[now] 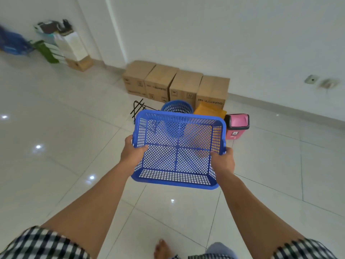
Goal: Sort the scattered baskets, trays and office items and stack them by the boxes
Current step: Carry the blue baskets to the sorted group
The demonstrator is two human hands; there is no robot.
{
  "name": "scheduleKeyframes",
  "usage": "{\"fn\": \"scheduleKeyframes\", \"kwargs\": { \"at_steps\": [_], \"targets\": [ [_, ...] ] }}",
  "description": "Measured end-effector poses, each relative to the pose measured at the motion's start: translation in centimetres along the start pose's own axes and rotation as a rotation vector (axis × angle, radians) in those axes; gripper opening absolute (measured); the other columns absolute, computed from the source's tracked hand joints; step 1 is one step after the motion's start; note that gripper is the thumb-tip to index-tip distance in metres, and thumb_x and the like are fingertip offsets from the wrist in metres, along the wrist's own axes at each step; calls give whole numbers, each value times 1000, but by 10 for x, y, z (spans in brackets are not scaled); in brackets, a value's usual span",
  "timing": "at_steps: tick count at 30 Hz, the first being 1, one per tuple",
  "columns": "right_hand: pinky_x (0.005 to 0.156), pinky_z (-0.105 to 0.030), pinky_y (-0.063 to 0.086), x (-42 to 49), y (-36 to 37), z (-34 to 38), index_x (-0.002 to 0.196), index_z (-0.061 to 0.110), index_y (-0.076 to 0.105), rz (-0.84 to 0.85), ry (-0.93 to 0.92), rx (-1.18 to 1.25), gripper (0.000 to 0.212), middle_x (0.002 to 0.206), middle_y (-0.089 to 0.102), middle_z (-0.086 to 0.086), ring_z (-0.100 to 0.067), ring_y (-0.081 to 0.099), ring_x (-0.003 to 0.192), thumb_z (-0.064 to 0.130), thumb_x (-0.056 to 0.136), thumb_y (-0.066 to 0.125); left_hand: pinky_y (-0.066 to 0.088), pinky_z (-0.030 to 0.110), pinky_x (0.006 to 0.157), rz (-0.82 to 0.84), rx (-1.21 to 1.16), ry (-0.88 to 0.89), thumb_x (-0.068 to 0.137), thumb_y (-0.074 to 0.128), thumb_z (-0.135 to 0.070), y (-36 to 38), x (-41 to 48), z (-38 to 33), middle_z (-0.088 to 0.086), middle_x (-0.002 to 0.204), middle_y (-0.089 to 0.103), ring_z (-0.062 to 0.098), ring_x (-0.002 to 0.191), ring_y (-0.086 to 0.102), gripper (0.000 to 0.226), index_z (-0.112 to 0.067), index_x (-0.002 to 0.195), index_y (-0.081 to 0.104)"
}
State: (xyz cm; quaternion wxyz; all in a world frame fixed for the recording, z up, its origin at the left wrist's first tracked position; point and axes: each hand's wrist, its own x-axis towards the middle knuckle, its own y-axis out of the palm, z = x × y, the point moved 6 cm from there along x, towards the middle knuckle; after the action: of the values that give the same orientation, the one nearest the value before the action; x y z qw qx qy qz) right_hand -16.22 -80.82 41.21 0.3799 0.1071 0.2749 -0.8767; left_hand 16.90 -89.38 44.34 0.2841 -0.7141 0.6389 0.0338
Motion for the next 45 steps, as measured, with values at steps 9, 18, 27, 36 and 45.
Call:
{"fn": "scheduleKeyframes", "kwargs": {
  "at_steps": [9,18,27,36,45],
  "targets": [
    [77,-30,40,87,15,33,133,17,50,-91,42,60,47,96,60,-2,-24,56,84,24,90,68,56,52,90,81,61,36,90,71,-27,58,101,-71,-1,105,66,25,95,68,43,-28,119,40],
    [92,-38,47,221,25,83,128,17,54,-104,98,35,44,117,68,-9,-34,64,109,24,87,68,54,49,92,63,196,53,91,70,-21,149,202,-146,7,115,65,29,99,66,41,-24,123,45],
    [99,-46,49,346,19,123,129,12,57,-70,137,-45,44,119,69,-13,-37,64,110,25,89,67,52,49,94,107,271,-6,93,68,-20,236,277,-195,7,115,63,31,103,63,47,-22,133,44],
    [98,-49,51,433,45,130,125,13,59,-85,224,-50,40,115,70,-11,-36,66,107,25,88,69,42,36,75,185,347,-48,95,67,-20,309,381,-220,-6,91,54,14,76,53,43,-16,134,47],
    [97,-48,52,518,90,137,125,14,62,-62,338,-102,42,114,72,-11,-35,67,106,25,85,72,43,29,67,291,364,-190,94,68,-11,360,482,-232,-3,93,56,10,72,51,46,-18,134,49]
  ]
}}
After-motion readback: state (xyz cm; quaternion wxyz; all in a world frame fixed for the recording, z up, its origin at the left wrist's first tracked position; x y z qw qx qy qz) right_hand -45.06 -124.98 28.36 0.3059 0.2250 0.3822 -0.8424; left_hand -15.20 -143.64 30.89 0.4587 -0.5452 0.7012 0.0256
